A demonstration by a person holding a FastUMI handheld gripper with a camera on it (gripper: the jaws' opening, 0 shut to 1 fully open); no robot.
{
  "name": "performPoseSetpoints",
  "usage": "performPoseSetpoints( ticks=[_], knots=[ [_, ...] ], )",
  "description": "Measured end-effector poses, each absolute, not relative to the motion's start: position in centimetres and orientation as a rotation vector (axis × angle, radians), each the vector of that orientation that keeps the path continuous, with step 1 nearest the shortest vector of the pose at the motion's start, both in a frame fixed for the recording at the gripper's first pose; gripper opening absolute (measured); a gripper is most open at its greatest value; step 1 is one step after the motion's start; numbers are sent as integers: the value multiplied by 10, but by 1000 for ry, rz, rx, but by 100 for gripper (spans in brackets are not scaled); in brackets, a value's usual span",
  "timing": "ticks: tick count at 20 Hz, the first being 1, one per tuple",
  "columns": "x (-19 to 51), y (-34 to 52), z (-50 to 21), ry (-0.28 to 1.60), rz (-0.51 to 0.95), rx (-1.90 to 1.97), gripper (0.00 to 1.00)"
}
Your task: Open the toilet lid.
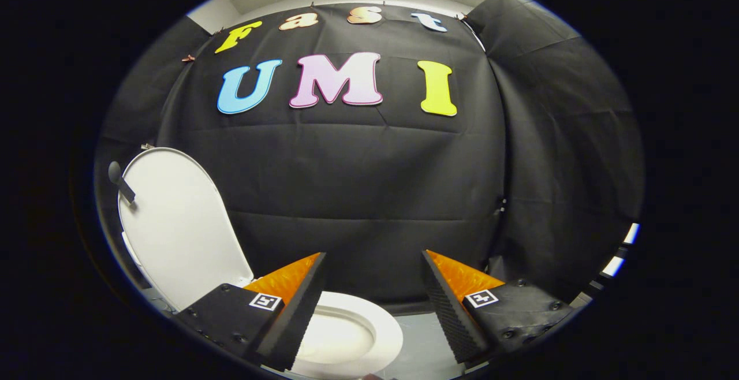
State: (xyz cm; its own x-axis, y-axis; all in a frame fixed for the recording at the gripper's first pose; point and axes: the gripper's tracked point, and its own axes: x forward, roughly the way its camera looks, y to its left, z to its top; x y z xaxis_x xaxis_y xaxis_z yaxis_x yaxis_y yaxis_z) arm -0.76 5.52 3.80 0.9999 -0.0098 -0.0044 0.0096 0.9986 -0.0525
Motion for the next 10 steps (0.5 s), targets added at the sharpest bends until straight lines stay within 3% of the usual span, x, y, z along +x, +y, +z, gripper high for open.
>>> performPoseSetpoints(
  ticks=[10],
  knots=[
    [-5,48,36,1,-30,-18,99]
  ],
)
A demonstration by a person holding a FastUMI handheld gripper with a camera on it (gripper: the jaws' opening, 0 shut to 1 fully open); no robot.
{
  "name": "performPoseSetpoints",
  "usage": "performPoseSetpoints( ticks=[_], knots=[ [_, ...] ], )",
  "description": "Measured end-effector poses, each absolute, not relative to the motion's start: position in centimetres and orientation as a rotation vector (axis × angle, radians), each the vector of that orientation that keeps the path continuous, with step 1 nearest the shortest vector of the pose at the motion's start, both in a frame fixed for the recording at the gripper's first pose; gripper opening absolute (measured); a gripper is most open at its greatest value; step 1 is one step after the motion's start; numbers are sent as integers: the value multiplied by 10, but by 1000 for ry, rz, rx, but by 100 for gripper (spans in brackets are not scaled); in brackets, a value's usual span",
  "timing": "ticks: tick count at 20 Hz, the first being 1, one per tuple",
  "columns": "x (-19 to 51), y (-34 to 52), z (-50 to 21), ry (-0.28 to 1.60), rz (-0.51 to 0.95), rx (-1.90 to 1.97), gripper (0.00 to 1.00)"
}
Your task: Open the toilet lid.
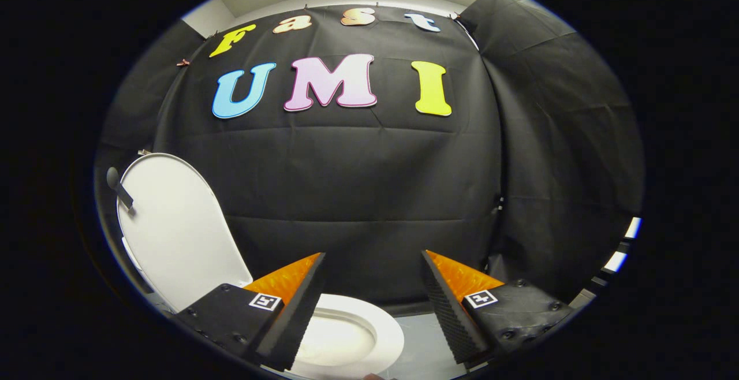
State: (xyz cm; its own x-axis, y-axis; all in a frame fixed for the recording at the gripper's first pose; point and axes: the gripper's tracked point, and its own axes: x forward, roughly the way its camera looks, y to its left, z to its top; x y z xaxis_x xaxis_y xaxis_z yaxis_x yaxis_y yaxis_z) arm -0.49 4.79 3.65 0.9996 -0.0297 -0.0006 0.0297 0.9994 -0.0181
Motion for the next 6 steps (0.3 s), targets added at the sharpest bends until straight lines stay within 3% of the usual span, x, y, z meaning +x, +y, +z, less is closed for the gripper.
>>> performPoseSetpoints(
  ticks=[6],
  knots=[
    [-4,49,35,5,-21,-24,99]
  ],
)
